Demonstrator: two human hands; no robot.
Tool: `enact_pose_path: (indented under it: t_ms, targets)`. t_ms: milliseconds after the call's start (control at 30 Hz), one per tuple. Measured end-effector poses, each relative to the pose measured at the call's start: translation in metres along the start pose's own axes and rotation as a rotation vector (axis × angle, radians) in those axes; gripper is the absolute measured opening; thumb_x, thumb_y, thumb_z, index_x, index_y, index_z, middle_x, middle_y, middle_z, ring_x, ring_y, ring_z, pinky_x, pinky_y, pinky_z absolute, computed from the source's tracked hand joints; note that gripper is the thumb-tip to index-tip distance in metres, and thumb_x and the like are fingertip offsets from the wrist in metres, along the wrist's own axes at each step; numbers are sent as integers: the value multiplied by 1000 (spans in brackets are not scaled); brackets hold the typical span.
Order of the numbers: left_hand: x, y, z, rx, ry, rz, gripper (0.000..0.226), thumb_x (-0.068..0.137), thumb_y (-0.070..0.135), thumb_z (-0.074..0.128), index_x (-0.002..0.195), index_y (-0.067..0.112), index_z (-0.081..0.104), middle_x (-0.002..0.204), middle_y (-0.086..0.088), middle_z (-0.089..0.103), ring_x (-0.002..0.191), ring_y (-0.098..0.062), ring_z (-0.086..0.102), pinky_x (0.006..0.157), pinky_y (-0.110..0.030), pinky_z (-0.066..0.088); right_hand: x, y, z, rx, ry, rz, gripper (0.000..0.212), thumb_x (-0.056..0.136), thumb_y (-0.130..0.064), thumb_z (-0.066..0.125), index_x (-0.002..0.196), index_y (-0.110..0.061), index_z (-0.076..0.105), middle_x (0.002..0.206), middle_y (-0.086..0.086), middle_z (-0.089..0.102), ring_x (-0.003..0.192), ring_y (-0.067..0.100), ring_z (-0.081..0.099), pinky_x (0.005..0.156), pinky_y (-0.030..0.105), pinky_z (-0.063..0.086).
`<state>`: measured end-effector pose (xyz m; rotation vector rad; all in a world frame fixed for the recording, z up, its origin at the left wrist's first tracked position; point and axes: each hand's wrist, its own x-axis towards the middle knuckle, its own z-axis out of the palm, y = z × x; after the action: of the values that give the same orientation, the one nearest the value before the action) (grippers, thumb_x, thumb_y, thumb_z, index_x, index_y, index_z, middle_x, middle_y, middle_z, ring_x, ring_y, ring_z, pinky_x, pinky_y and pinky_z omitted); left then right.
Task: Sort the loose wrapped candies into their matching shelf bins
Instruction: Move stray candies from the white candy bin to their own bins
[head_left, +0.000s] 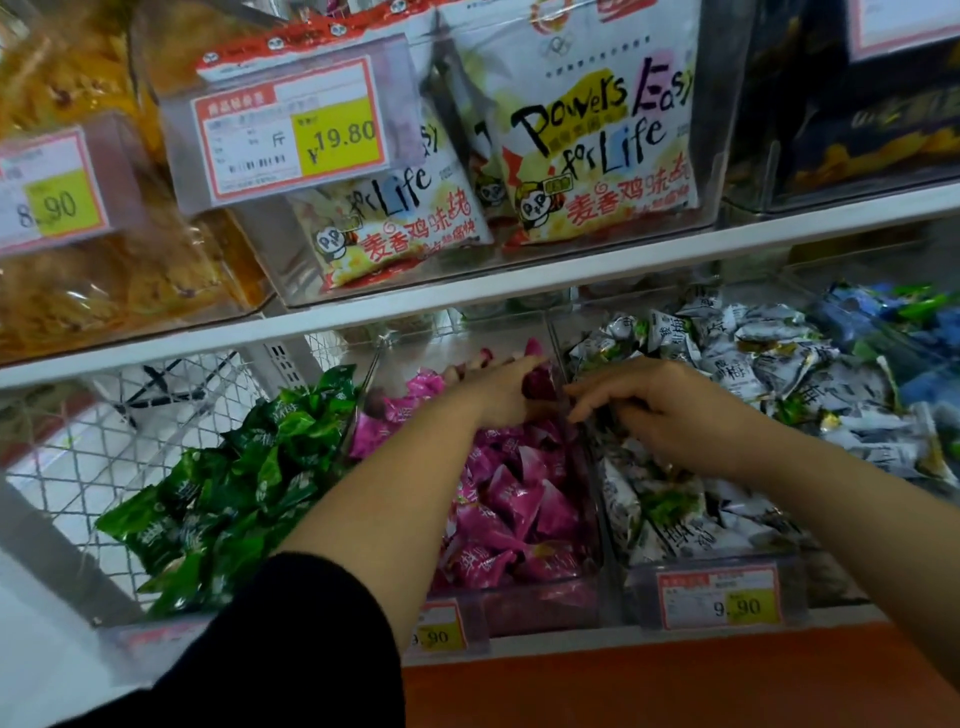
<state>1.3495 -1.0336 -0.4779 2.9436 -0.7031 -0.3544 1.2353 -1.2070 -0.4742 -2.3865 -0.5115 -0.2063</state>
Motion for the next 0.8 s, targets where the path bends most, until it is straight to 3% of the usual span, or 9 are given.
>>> enact_pose_path:
  t_ms: [100, 167, 300, 400, 500, 567, 633, 667, 800]
  targets:
    - [9, -3, -2, 125, 34, -1, 64, 83, 65, 51, 140, 43, 32, 153, -2, 28, 139, -33, 19, 110, -50, 21, 3, 0, -2, 13, -21, 4, 48, 88, 12, 43, 95, -26, 72, 127, -10, 57, 115, 2, 49, 88, 5, 40]
    - [8, -3, -5, 180, 56, 44, 59, 84, 61, 54, 137, 38, 39, 147, -3, 36, 133, -33, 27, 106, -47, 28, 6, 1, -2, 19, -15, -4, 48, 86, 14, 42, 96, -22, 73, 125, -8, 59, 113, 5, 52, 88, 8, 40]
    - [-5, -8, -3, 108, 7, 182, 54, 88, 42, 61, 136, 24, 44, 135, -3, 42, 119, -26, 45, 101, -40, 40, 7, 2, 0, 22, -7, -11, 48, 86, 15, 41, 96, -20, 73, 123, -8, 60, 109, 3, 52, 88, 9, 42]
    - [-23, -19, 0, 107, 15, 254, 49, 86, 47, 61, 127, 24, 50, 125, 1, 49, 111, -21, 50, 92, -38, 45, 5, 1, -1, 32, -15, 0, 50, 87, 14, 41, 95, -25, 71, 120, -11, 58, 106, -3, 47, 84, 1, 38]
    - [-52, -23, 5, 151, 14, 304, 47, 88, 50, 56, 127, 25, 50, 119, 5, 49, 112, -18, 43, 89, -33, 42, 3, 3, 0, 45, -17, -6, 52, 88, 12, 42, 92, -33, 68, 123, -11, 58, 111, 2, 50, 93, 26, 45]
    - [-74, -21, 10, 162, 13, 304, 46, 90, 50, 52, 130, 27, 47, 108, 8, 44, 114, -15, 35, 87, -27, 35, 3, 5, 1, 50, -26, -6, 53, 88, 10, 43, 91, -37, 66, 126, -10, 58, 112, 16, 56, 92, 43, 47]
    - [-90, -20, 14, 158, 12, 289, 47, 92, 49, 49, 133, 28, 43, 109, 8, 42, 120, -13, 30, 90, -25, 31, 2, 5, 2, 50, -32, -10, 53, 89, 9, 43, 90, -40, 65, 128, -10, 57, 105, 35, 59, 86, 54, 49]
    - [-95, -21, 15, 146, 9, 282, 47, 93, 49, 48, 134, 28, 42, 117, 6, 45, 123, -12, 28, 95, -25, 32, 2, 5, 2, 52, -32, -9, 54, 89, 8, 43, 90, -41, 65, 128, -11, 57, 104, 38, 59, 85, 55, 49]
    - [-110, -24, 13, 129, -26, 265, 47, 93, 52, 47, 136, 36, 37, 141, -1, 37, 131, -12, 28, 102, -26, 32, 0, 4, 1, 50, -34, -5, 54, 90, 9, 43, 91, -41, 64, 128, -12, 56, 110, 21, 59, 89, 49, 49]
